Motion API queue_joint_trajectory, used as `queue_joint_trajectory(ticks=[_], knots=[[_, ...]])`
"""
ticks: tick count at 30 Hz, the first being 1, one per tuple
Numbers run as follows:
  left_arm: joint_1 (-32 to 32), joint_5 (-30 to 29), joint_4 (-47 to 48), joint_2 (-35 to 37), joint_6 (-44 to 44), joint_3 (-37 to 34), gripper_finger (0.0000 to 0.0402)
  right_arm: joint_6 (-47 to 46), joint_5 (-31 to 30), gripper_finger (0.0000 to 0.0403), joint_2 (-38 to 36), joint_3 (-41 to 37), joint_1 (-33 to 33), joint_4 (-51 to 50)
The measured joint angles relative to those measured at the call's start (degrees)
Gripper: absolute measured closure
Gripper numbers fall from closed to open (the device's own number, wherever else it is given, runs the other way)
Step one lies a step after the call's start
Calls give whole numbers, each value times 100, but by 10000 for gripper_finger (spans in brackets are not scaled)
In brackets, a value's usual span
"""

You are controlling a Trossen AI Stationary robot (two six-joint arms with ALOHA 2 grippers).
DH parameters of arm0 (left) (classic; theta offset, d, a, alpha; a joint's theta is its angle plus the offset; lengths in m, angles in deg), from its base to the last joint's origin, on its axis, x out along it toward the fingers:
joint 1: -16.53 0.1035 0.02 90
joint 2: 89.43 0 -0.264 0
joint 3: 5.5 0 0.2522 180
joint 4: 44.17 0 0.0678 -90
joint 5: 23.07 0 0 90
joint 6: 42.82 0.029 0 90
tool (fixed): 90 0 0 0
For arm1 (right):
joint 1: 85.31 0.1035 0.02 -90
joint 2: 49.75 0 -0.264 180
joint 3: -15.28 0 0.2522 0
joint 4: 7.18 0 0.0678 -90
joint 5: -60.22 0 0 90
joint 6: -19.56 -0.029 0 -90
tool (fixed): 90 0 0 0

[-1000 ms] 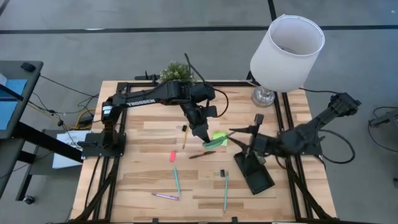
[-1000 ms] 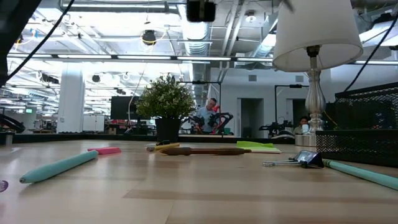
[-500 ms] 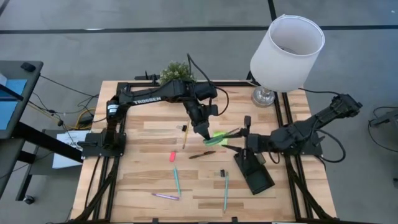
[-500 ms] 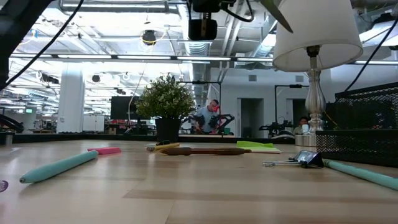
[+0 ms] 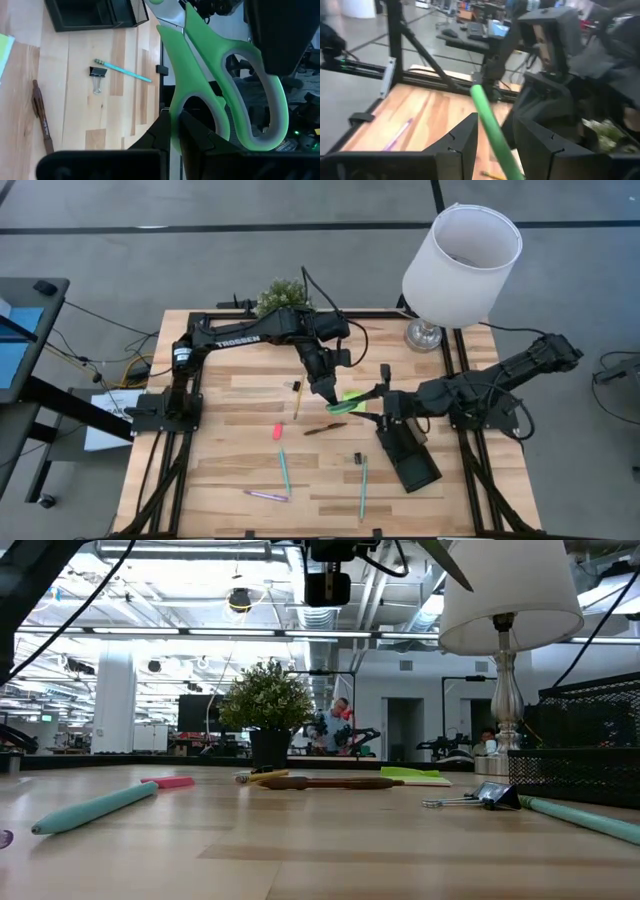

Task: Pick and place office supplies into organizer
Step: Put the green scissors into the black desk organizer

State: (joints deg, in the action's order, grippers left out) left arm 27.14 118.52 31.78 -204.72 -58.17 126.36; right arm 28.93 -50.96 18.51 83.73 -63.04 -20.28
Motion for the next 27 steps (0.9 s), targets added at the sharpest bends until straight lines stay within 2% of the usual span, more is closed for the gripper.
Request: queue_joint_trajectory(ticks=[4,10,15,19,23,27], knots=[[-8,2,-18,-24,0,0,395,-44,323,285,53,0,-39,-20],[-2,-4,-32,-26,31,-2,395,-31,435,289,147,0,-159,51],[-8,-21,-56,-26,33,-2,390,16,648,330,244,0,-293,22],[-15,38,-45,-26,96,-8,370,47,558,381,291,6,-332,186],[8,-20,-203,-9,94,13,342,-120,547,379,302,-4,-325,157],[17,-22,-167,-11,97,35,315,-760,268,379,285,-7,-235,-35]])
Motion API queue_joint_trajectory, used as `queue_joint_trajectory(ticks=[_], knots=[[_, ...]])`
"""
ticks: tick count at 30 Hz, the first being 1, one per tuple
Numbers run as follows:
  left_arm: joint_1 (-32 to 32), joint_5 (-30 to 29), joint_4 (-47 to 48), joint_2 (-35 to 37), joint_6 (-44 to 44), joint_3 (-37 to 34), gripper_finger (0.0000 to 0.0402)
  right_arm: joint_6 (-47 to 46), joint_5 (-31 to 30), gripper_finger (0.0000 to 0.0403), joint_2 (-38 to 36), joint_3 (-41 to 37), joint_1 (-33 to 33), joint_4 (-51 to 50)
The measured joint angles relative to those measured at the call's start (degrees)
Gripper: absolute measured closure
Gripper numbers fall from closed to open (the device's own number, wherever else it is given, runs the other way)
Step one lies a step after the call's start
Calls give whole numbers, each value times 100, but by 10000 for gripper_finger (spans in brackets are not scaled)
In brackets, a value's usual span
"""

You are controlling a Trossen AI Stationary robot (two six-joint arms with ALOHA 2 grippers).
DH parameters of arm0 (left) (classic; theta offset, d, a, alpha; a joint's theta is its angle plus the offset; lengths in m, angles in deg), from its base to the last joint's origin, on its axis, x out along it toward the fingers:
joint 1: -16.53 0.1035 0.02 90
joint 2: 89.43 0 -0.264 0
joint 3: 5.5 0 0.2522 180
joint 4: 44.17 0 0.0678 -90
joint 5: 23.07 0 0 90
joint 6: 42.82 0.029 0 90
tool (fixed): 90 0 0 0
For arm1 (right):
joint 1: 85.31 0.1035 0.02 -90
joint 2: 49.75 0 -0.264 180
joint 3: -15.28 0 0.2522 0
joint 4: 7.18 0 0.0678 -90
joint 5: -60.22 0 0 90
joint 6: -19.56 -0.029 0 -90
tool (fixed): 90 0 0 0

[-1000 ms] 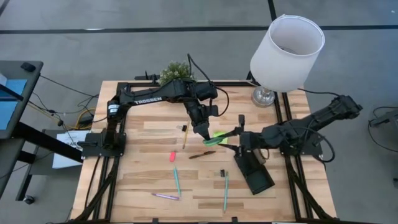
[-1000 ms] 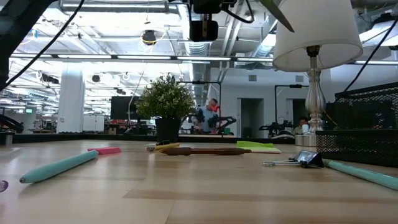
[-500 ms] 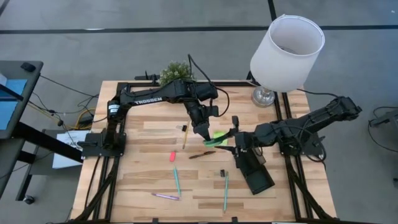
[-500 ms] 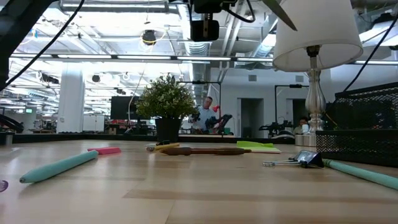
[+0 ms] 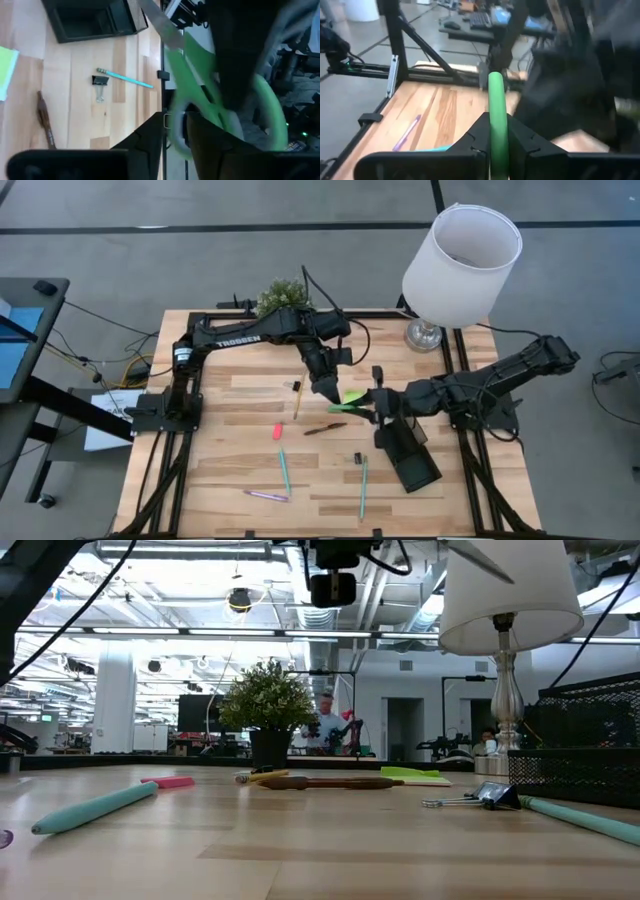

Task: Pick and place office supplies into organizer
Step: Put the green scissors into the black desk organizer

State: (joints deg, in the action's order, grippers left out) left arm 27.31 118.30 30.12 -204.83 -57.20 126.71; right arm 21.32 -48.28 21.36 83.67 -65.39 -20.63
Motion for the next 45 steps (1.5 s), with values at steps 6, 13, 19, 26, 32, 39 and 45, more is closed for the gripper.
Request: queue_joint_trajectory(ticks=[6,13,19,26,32,39,45], knots=[[24,-223,39,0,-4,355,289,-971,-1229,381,-3,0,446,-96],[85,-439,303,0,-185,1319,286,-1551,-5460,379,-376,-268,2018,-161],[84,-569,-388,255,37,1531,289,-2981,-7143,380,-432,-1007,3191,-323],[79,-754,-455,380,227,1575,290,-3664,-7154,380,-407,-1823,2970,-646],[79,-840,-307,380,134,1573,290,-4132,-7157,380,-409,-2508,2702,-455],[79,-1111,-125,380,132,1573,290,-4423,-7154,380,-352,-2859,2611,-371],[79,-1451,-90,380,124,1573,290,-4673,-7141,375,56,-2876,2692,-180]])
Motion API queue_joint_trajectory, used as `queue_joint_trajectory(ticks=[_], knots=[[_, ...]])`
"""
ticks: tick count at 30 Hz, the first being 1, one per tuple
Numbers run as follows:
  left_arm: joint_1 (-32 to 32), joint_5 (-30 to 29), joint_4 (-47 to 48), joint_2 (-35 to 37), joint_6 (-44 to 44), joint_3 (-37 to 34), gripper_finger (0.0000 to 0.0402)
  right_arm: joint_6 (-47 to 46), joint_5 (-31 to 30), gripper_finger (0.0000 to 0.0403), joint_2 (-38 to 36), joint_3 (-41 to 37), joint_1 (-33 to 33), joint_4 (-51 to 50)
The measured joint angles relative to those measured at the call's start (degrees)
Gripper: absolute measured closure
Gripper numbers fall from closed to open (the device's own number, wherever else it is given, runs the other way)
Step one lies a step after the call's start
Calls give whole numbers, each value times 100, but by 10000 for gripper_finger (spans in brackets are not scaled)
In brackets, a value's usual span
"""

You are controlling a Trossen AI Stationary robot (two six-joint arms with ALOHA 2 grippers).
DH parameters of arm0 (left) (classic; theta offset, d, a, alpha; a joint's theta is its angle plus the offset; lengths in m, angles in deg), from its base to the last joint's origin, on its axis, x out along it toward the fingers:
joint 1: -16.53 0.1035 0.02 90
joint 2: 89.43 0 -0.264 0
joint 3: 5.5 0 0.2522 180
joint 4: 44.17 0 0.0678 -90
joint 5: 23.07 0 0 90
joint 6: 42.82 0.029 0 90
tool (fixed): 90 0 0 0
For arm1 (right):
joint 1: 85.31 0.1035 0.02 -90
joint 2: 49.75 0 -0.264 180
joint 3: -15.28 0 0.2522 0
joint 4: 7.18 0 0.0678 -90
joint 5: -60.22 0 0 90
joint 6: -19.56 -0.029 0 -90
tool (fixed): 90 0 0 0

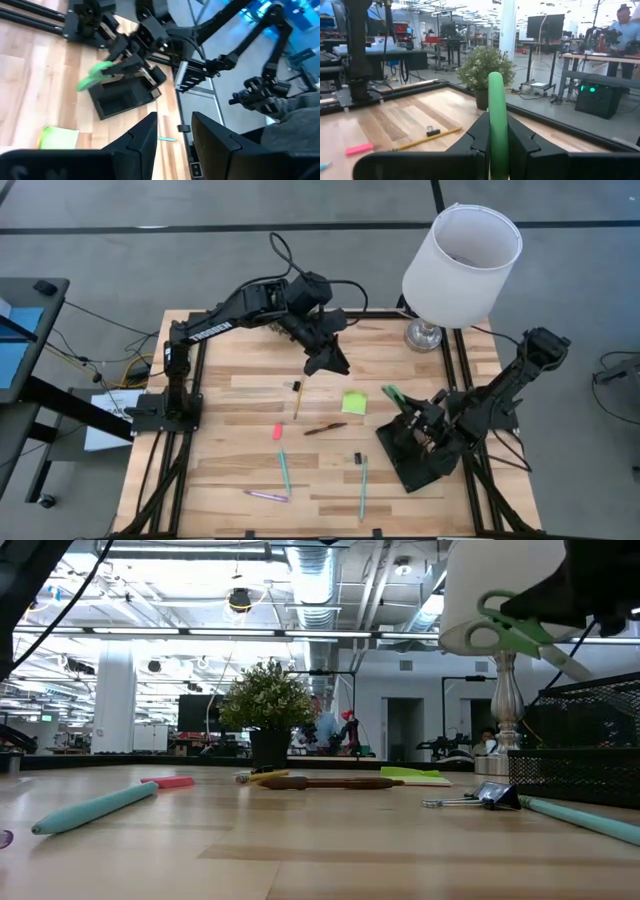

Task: Pick and place office supplies into organizer
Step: Put the green scissors into the black desk organizer

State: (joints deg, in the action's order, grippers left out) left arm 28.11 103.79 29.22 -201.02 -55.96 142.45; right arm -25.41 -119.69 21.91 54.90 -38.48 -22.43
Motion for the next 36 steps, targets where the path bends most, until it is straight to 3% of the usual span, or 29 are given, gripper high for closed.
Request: queue_joint_trajectory(ticks=[5,10,21,24,28,32,36], knots=[[0,-358,3,0,-10,0,290,-170,6,375,615,0,2,564],[0,-430,8,0,-12,0,290,-128,4,346,1047,0,2,994],[0,-457,150,0,-136,0,290,239,140,320,777,4,70,1103],[-24,-606,322,0,-139,-5,290,338,87,331,690,7,119,1101],[-44,-865,503,-4,-56,-48,290,107,123,390,905,7,169,1064],[-40,-940,539,-4,-29,-48,290,-646,155,399,1381,7,173,1147],[-39,-1028,554,-4,-27,-48,290,-718,60,402,1486,9,292,1421]])
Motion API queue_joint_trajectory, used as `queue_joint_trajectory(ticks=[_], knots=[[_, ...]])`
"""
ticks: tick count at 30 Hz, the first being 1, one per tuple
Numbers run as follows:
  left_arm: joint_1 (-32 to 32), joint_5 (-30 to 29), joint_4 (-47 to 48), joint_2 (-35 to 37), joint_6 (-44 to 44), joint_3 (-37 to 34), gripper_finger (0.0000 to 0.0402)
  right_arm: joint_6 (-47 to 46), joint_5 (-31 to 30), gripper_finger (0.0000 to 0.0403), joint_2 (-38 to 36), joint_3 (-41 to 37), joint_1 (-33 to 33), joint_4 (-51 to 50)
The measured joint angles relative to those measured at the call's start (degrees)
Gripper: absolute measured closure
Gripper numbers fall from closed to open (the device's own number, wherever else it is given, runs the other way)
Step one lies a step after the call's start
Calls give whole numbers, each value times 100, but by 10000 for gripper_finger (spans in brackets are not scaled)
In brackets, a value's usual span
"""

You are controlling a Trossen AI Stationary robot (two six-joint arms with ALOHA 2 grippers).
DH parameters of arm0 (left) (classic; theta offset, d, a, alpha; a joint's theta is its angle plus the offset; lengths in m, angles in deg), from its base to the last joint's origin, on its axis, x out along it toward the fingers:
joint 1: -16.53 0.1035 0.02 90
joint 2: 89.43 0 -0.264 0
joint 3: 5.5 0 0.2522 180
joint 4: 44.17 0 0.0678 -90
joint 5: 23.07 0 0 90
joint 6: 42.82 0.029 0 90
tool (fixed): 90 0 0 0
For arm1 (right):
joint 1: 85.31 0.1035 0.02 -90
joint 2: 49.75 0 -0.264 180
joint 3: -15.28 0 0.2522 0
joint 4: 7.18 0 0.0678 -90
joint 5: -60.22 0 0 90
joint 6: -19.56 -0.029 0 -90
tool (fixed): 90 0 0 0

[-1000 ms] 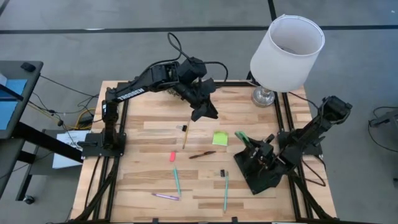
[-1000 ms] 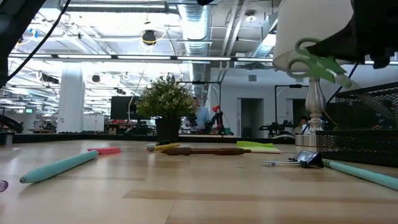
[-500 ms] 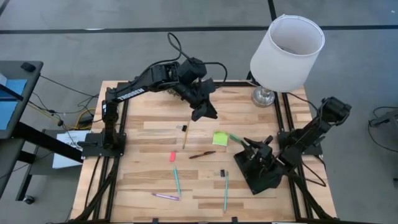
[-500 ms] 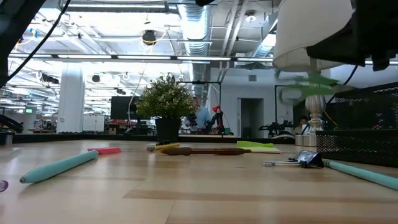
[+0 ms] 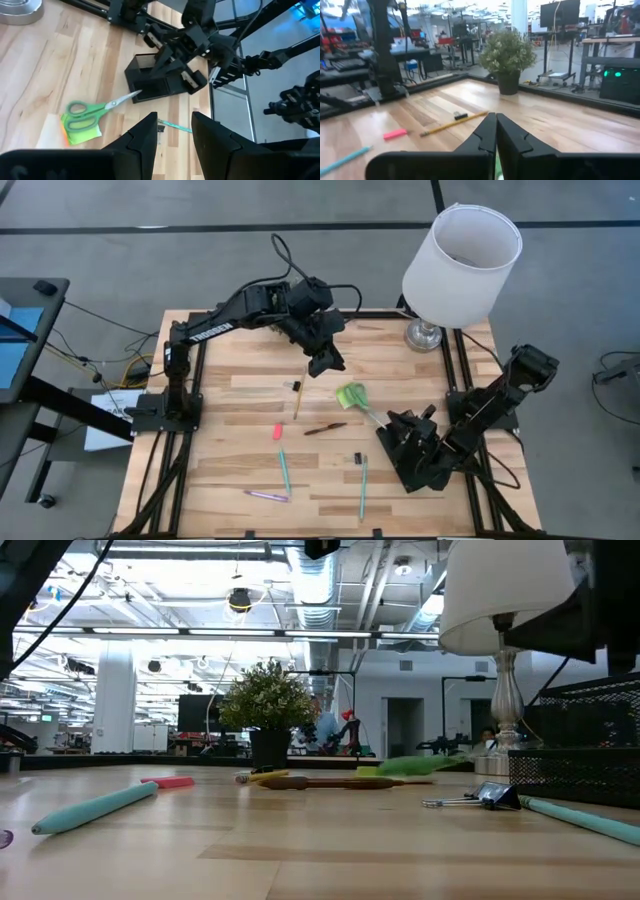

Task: Pick and place office supplies into organizer
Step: Put the green scissors into the black desk organizer

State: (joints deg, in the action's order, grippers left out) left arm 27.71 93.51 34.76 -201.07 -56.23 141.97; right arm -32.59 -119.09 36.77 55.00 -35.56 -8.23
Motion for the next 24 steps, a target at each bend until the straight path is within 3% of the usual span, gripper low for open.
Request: queue_joint_trajectory(ticks=[5,10,13,18,24], knots=[[0,-296,270,0,375,0,290,458,-70,402,-544,174,87,21],[-72,-1077,362,7,855,-227,290,1361,-76,398,-1450,606,23,31],[-124,-956,293,-8,948,-460,290,2148,-61,395,-1928,889,28,31],[-393,-1196,18,-1,1985,-1136,290,3441,607,370,-2482,1261,-18,30],[-674,-1653,-1291,-2,2946,-2440,290,3615,826,329,-2665,1626,-285,23]])
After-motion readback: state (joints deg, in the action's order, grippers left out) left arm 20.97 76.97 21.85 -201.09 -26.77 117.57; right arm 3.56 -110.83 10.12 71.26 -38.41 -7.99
